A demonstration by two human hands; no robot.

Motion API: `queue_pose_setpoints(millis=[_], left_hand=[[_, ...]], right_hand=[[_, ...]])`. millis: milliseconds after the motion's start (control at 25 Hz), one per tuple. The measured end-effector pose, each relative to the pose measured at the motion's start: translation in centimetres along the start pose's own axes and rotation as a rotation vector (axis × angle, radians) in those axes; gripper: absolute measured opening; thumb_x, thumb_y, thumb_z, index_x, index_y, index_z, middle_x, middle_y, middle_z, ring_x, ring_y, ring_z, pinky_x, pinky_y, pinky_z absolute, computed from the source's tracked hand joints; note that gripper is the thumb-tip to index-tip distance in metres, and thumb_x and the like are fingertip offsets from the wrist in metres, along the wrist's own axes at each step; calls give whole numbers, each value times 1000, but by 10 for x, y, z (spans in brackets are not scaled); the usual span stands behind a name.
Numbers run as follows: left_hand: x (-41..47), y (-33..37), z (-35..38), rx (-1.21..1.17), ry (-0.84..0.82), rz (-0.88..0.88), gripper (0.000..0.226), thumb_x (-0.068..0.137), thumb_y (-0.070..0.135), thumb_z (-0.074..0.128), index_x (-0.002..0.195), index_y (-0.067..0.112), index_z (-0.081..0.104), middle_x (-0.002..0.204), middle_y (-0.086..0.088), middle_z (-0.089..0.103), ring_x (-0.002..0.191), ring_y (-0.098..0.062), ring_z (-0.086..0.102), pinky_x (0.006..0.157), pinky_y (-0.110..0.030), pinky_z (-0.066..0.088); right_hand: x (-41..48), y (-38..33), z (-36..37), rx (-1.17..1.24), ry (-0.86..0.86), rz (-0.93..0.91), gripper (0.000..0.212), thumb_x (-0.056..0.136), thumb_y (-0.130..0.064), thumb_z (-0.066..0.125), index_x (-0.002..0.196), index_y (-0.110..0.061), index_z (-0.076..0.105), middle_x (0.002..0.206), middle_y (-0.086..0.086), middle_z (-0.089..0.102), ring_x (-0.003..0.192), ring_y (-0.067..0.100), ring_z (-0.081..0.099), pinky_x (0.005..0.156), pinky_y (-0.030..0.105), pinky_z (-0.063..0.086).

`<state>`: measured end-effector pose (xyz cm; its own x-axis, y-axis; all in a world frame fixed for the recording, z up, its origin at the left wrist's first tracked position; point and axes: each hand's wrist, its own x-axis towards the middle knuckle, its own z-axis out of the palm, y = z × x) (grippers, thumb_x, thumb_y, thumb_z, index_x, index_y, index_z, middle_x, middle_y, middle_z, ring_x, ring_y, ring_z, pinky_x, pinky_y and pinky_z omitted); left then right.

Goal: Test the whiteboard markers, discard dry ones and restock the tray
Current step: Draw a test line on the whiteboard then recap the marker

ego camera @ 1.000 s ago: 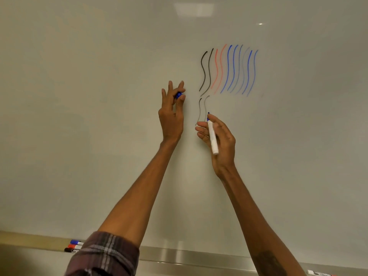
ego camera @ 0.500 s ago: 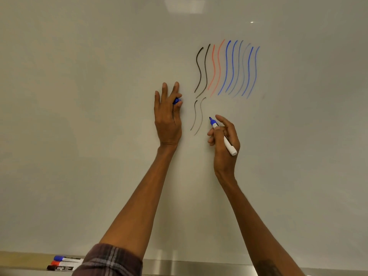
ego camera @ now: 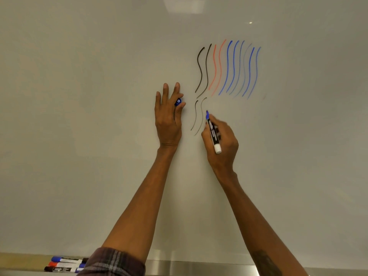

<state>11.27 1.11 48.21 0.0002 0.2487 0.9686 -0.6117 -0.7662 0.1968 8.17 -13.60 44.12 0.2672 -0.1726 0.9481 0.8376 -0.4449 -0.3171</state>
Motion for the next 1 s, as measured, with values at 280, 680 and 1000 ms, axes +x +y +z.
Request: queue_pose_setpoints(millis=[280, 680, 1000], left_hand=[[-1, -2, 0, -23, -9, -57, 40, 101, 24, 50, 133, 0, 57, 150, -10, 46, 146, -3, 23, 121, -41, 26], [-2, 1, -3, -55, -34, -119, 44, 101, 24, 49, 137, -1, 54, 150, -12, 43, 146, 9, 12, 119, -48, 30], [-11, 16, -27, -197, -127, -312, 39, 101, 23, 53, 138, 10, 55, 150, 5, 40, 146, -9, 26, 121, -41, 28]], right_hand=[[-46, -4, -11, 65, -8, 186, 23, 91, -14, 65, 113, -8, 69, 88, 1, 69, 77, 16, 65, 66, 40, 55], [-9, 1, -10, -40, 17, 63, 27, 94, -17, 63, 118, -6, 67, 96, 4, 70, 84, 18, 67, 71, 38, 56], [-66, -17, -20, 500, -148, 647, 28, 94, -11, 63, 122, -15, 67, 109, 4, 72, 95, 18, 69, 82, 30, 58]])
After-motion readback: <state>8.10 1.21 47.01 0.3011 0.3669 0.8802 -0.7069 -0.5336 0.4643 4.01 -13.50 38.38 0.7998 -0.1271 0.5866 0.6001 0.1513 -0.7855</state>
